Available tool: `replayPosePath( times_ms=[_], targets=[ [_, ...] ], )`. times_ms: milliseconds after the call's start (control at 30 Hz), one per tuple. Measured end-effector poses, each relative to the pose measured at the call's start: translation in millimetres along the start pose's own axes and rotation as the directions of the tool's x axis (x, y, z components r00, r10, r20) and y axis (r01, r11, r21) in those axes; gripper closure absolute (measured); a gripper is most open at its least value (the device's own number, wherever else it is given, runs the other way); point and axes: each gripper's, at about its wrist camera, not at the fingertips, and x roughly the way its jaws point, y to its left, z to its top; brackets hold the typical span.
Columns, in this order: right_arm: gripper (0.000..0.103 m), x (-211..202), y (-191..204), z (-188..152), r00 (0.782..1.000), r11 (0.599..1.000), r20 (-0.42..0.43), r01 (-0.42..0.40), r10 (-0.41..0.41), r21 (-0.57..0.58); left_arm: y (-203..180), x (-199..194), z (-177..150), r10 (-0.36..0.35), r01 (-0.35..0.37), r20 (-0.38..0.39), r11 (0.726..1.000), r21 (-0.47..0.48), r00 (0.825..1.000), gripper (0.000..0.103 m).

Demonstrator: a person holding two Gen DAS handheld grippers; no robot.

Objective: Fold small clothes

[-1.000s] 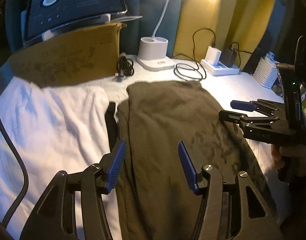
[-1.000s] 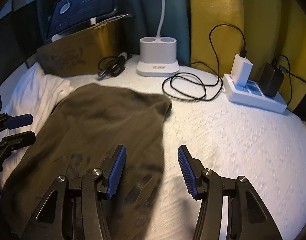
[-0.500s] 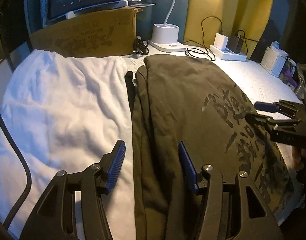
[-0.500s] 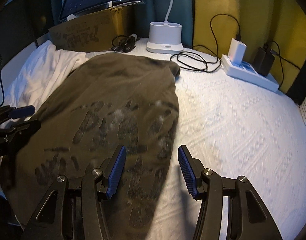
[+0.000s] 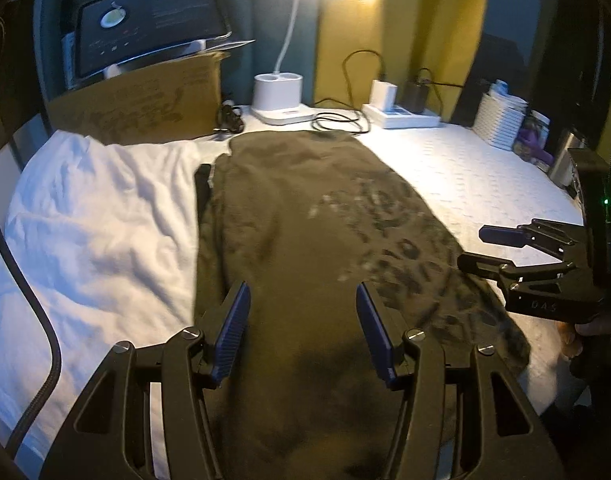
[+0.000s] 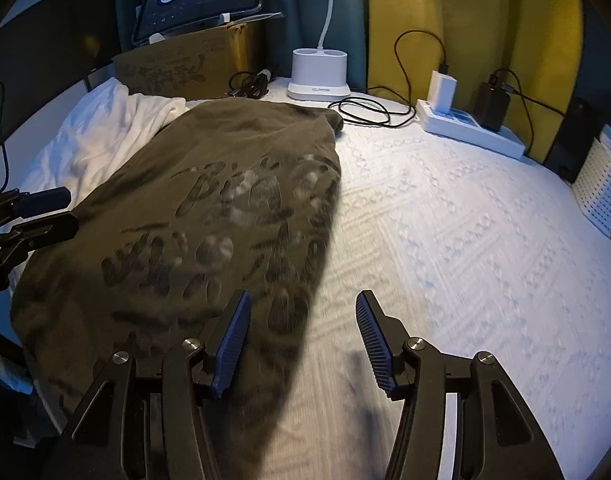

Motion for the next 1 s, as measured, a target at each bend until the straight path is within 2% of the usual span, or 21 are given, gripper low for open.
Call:
replayPosePath(
  times_ms=[267,367,500,600,767,833,1000],
  targets=[
    [0.045,-36.4,-19.9,-25.4,0.999,0.999,0.026,0.032,-0.033,0.032,-34.6,-7.0,-4.2,-0.038,0.038,0.004,0.999,0.031,0.999,0.047],
    [0.045,-51.8,-29.4,-34.5,0.998,0.997,0.042,0.052,-0.054,0.050,-48.6,-10.5,-3.1,-0.056,0.055,0.016,0.998,0.042,0.998,0.036],
    [0.042,-76.1,-47.0,-47.6,0.993,0.992,0.070,0.094,-0.099,0.082,-67.2,-18.1,-0.8,-0.069,0.066,0.039,0.995,0.068,0.997,0.033],
    [0.033,-94.1,-60.3,-55.7,0.987,0.986,0.094,0.121,-0.132,0.111,-80.5,-23.1,2.5,-0.070,0.065,0.061,0.995,0.079,0.996,0.019],
    [0.030,-126.5,-77.7,-67.5,0.972,0.975,0.134,0.174,-0.192,0.138,-101.7,-37.8,7.3,-0.036,0.023,0.127,0.994,0.103,0.991,0.017],
    [0.030,-139.6,-83.9,-71.6,0.966,0.970,0.150,0.188,-0.211,0.154,-107.6,-43.8,8.2,-0.031,0.015,0.147,0.994,0.104,0.989,0.013],
    [0.029,-171.6,-95.2,-80.4,0.948,0.955,0.183,0.225,-0.260,0.191,-122.8,-64.3,11.2,-0.023,-0.003,0.224,0.993,0.115,0.974,0.007]
  ],
)
